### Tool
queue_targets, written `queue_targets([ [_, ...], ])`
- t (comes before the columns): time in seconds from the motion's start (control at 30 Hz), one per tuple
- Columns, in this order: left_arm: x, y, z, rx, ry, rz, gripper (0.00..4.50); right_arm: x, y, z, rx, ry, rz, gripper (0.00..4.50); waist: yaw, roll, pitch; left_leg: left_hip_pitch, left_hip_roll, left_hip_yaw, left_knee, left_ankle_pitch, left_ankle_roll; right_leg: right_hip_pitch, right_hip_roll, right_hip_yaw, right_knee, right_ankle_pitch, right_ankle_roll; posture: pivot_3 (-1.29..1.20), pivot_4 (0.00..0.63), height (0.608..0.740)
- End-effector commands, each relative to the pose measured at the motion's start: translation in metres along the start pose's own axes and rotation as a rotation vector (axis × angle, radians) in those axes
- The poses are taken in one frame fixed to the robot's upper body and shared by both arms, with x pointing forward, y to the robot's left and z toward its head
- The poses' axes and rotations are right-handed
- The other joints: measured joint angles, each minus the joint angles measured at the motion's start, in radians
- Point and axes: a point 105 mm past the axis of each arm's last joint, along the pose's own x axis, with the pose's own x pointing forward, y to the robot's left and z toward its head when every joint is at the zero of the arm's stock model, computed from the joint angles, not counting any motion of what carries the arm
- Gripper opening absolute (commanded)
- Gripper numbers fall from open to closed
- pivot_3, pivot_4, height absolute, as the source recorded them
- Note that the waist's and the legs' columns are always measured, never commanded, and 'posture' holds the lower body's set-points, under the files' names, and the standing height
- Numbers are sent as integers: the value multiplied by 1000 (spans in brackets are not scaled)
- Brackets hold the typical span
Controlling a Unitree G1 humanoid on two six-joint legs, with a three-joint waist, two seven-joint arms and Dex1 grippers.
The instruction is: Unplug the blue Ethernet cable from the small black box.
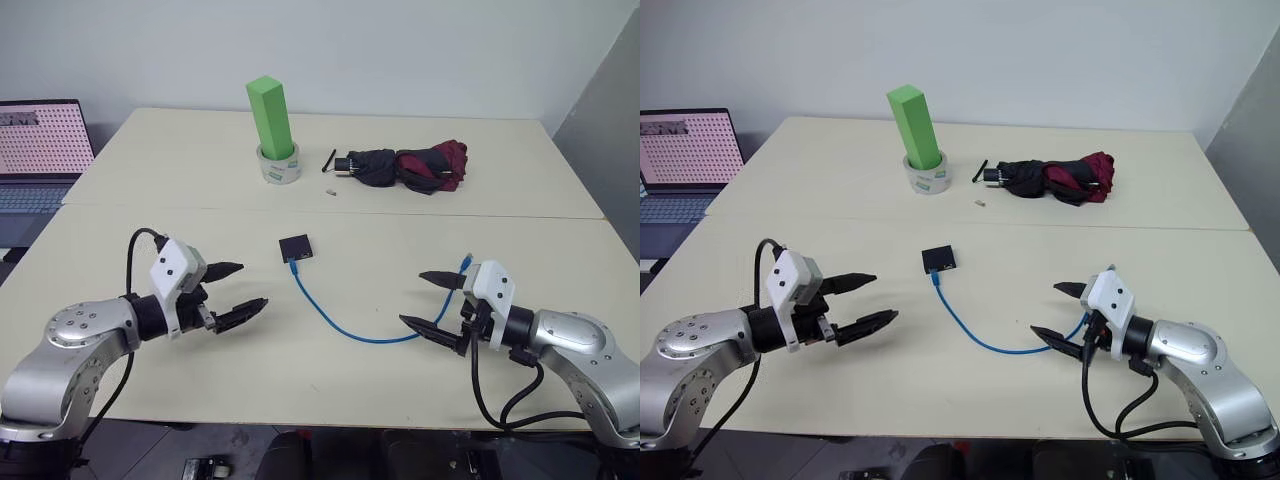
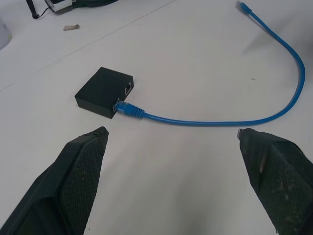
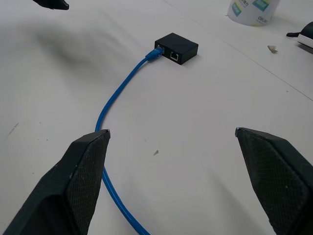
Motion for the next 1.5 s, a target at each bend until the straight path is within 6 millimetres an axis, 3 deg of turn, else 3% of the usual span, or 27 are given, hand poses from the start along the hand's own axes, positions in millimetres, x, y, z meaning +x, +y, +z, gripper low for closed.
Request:
queue_targets([
  [0.03,-3,-1,16,55,-49,-1,4495,-3,-2,6,-33,-25,-9,4340,0,0,0,0,0,0,0,0,0,0,0,0,0,0,0,0,150,740],
  [0.4,-1,-7,12,77,-25,-27,4495,1,4,6,-43,-24,14,4340,0,0,0,0,0,0,0,0,0,0,0,0,0,0,0,0,150,740],
  [0.67,-1,-10,7,74,-4,-54,4495,27,19,3,-54,-23,76,4340,0,0,0,0,0,0,0,0,0,0,0,0,0,0,0,0,150,740],
  [0.8,-5,-9,-1,79,45,-76,4495,70,34,-3,-86,-18,115,4340,-3,0,0,0,0,0,0,0,0,0,1,0,0,0,0,0,150,740],
  [0.97,-11,5,-2,112,53,-57,4495,120,51,-3,-58,-30,143,4340,-5,1,1,0,1,-1,0,2,-3,-2,1,0,1,0,0,0,150,740],
  [1.1,-13,7,-1,123,55,-81,4495,149,51,-8,-55,16,117,4340,-3,1,1,0,0,-1,0,2,-3,-2,1,-1,1,0,0,0,150,740],
  [1.2,-14,5,-2,129,60,-90,4495,159,48,-16,-43,70,92,4340,-3,1,1,0,0,-1,0,2,-3,-2,1,-1,1,0,0,0,150,740],
  [1.33,-13,1,-4,130,61,-99,4500,163,43,-21,6,120,62,3710,-6,1,1,0,0,-1,0,2,-3,-2,0,-2,2,0,0,0,150,740],
  [1.5,-10,1,-4,136,58,-103,4500,161,44,-25,69,160,64,2468,-4,0,0,0,0,-2,0,2,-3,-1,0,-2,3,0,0,0,150,740],
])
